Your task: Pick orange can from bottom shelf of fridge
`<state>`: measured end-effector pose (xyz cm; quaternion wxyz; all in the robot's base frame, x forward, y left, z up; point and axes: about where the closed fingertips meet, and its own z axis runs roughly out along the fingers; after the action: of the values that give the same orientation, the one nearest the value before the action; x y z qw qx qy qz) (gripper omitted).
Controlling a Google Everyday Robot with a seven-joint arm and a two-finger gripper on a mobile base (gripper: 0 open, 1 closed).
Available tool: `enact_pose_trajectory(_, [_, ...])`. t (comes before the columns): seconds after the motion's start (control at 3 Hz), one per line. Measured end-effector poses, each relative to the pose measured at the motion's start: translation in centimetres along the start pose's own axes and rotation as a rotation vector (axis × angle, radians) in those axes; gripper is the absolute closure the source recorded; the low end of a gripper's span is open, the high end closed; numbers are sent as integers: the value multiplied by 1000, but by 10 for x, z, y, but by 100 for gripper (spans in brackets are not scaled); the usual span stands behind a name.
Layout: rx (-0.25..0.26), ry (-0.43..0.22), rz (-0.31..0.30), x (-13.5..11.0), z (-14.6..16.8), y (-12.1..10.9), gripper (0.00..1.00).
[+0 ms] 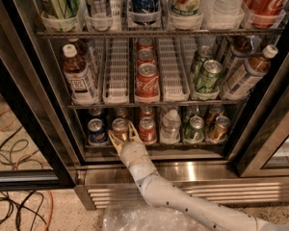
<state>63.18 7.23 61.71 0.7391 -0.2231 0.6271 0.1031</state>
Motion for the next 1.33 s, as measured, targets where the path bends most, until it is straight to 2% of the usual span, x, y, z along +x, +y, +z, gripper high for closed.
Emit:
enact_pose_trajectory(0.33, [0, 0, 0, 0, 0, 0, 83])
enact_pose_trajectory(0.67, [0, 0, 0, 0, 0, 0, 100])
enact_pose_trajectory(1.0, [1, -52, 12, -18, -3, 0, 100])
enact_pose_trajectory(1.33, [-12, -111, 18, -46, -7, 0, 100])
